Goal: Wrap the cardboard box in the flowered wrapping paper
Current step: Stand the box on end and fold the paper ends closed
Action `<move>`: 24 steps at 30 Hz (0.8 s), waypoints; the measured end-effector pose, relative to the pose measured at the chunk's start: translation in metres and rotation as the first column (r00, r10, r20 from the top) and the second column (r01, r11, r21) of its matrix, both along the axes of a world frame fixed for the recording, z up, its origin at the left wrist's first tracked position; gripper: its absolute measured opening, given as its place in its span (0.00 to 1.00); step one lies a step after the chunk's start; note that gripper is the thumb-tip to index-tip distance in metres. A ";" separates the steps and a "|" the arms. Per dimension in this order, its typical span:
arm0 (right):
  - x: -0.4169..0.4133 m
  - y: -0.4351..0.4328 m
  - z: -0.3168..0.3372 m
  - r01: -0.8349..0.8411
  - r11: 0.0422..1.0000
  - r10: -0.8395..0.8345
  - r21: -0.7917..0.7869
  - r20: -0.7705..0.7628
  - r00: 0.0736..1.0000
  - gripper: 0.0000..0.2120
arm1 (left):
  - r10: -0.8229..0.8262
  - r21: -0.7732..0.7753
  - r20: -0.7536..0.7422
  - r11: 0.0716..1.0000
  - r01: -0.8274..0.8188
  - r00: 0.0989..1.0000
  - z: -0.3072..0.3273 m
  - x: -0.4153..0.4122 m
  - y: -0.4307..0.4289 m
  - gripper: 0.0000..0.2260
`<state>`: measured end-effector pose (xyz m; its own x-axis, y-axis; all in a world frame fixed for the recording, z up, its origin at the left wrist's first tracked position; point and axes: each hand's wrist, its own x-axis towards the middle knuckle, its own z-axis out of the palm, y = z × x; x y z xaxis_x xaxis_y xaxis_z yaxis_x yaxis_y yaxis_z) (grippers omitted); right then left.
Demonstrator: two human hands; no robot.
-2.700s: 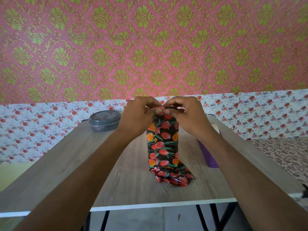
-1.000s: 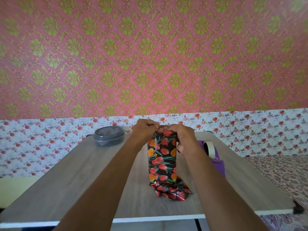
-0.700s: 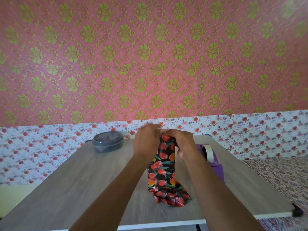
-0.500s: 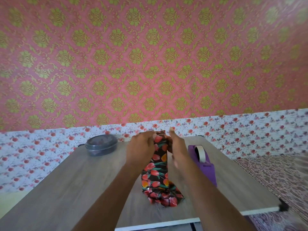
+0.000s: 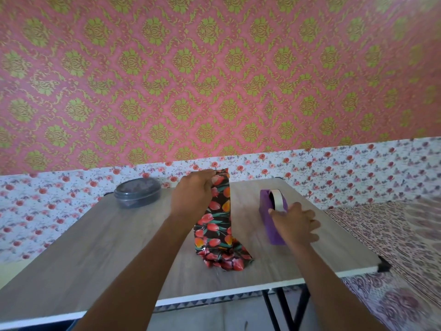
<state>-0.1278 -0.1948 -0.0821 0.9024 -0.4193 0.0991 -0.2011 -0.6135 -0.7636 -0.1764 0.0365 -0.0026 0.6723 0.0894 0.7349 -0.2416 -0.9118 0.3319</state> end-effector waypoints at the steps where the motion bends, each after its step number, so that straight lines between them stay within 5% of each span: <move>1: 0.003 -0.004 -0.003 -0.024 0.998 0.025 0.051 -0.035 0.999 0.28 | 0.004 -0.010 0.001 1.000 -0.004 1.000 0.000 0.000 0.000 0.14; 8: 0.028 -0.025 0.003 -0.089 0.993 0.101 0.075 -0.173 0.980 0.33 | 0.012 -0.033 -0.013 0.999 -0.012 1.000 -0.001 0.010 0.002 0.14; 11: 0.041 -0.034 0.003 -0.110 0.955 0.145 0.274 -0.111 0.983 0.33 | -0.007 -0.047 0.016 0.999 0.008 1.000 -0.004 0.012 0.003 0.12; 16: 0.046 -0.033 0.000 -0.189 0.860 0.225 0.475 -0.019 0.974 0.18 | -0.015 -0.060 0.061 0.998 0.018 0.998 -0.008 0.013 0.004 0.09; 24: 0.049 -0.027 -0.008 -0.240 0.876 0.227 0.418 0.082 0.970 0.13 | -0.033 -0.056 0.065 0.998 0.036 0.997 -0.006 0.017 0.005 0.11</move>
